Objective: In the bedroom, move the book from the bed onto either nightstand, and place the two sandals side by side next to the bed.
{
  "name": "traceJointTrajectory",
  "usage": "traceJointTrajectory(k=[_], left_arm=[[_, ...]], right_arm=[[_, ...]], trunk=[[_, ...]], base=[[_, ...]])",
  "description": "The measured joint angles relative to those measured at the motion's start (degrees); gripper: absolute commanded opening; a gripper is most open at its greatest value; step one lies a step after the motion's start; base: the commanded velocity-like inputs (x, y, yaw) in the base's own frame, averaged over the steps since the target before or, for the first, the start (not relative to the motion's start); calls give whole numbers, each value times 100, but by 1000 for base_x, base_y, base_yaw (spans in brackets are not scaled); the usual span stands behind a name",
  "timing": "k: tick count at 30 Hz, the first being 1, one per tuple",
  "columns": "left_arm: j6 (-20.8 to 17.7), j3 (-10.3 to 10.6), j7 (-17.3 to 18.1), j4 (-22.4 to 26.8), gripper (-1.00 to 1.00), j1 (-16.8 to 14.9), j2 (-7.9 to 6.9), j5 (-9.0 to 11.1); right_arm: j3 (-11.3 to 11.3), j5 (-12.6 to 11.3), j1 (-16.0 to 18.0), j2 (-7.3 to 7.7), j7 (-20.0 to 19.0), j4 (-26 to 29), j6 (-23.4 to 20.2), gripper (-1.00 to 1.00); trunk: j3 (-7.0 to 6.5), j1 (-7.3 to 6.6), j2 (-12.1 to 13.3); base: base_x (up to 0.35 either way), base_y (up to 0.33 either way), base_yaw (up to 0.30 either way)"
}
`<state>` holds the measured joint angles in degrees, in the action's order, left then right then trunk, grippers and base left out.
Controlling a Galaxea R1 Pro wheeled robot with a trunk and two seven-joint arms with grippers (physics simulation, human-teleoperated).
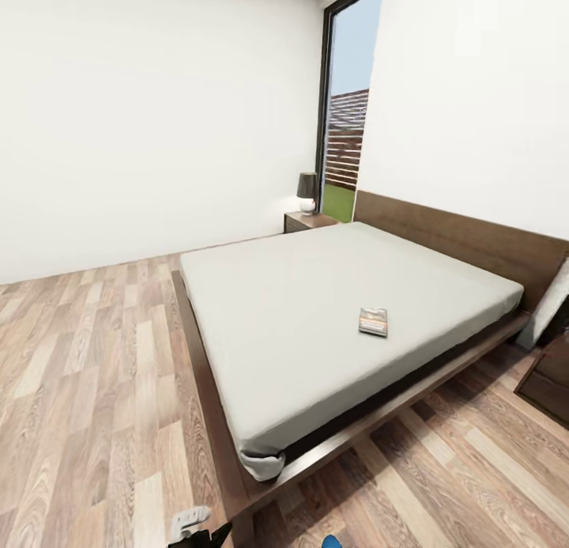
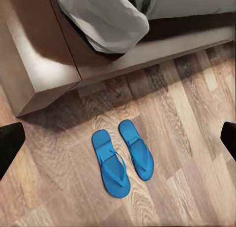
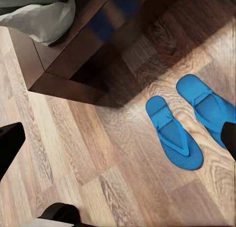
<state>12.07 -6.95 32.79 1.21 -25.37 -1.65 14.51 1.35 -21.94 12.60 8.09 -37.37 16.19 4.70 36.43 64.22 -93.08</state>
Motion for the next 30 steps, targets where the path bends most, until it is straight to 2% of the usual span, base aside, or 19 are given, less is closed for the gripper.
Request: traceJointTrajectory(k=[30], left_arm=[[0,0,-5,-2,100,0,-1,2]], right_arm=[[16,-1,0,2,6,0,4,100]], trunk=[[0,0,0]], base=[[0,0,-290]])
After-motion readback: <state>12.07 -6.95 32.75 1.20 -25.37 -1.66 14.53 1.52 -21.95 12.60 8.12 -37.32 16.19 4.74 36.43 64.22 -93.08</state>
